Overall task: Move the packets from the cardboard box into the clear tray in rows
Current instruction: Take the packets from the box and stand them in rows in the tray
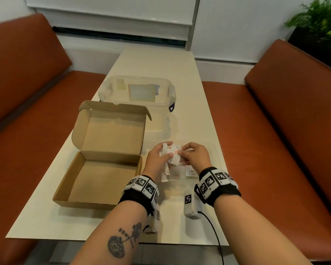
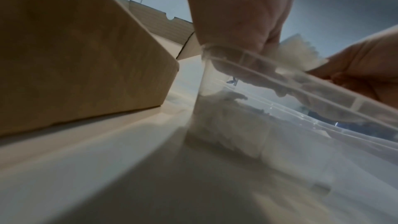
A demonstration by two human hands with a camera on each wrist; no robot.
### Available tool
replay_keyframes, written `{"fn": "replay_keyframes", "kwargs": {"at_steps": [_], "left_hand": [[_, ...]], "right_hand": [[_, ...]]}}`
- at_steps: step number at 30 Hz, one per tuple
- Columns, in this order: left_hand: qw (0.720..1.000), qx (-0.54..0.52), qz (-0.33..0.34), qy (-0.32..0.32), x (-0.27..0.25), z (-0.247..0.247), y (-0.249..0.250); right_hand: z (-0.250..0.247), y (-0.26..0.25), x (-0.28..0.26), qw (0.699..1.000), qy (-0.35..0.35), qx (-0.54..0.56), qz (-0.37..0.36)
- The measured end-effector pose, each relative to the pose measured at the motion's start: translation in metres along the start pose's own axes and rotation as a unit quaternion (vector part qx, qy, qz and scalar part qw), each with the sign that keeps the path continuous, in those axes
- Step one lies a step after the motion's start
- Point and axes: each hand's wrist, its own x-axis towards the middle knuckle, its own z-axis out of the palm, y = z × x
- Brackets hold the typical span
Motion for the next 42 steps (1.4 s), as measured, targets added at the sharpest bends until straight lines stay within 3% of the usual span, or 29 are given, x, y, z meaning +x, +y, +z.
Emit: {"fn": "replay_keyframes", "kwargs": {"at_steps": [10,15,18,23,29,32,40,42], "left_hand": [[0.999,-0.009,-0.023,-0.044,0.001,0.000,-0.002],[0.999,0.002,-0.012,-0.036,0.002,0.000,-0.003],[1.000,0.003,0.005,0.002,0.003,0.000,-0.003],[0.998,-0.013,0.021,0.062,0.003,-0.001,0.000],[0.995,-0.038,0.028,0.088,0.002,0.001,0.002],[0.994,-0.038,0.031,0.093,0.002,0.001,0.002],[0.995,-0.027,0.026,0.092,0.002,0.001,0.001],[0.995,-0.022,0.027,0.091,0.002,0.001,0.000]], "right_hand": [[-0.004,-0.005,0.005,0.999,0.031,0.004,-0.014],[-0.007,-0.011,0.004,0.997,0.062,0.026,-0.031],[-0.015,-0.016,0.000,0.996,0.067,0.043,-0.042],[-0.024,-0.014,-0.011,0.995,-0.026,-0.083,-0.045],[-0.013,-0.003,-0.020,0.968,-0.081,-0.232,-0.046],[-0.003,0.003,-0.020,0.945,-0.077,-0.311,-0.064],[0.006,0.010,-0.021,0.937,-0.096,-0.325,-0.080],[0.006,0.011,-0.017,0.916,-0.090,-0.379,-0.097]]}}
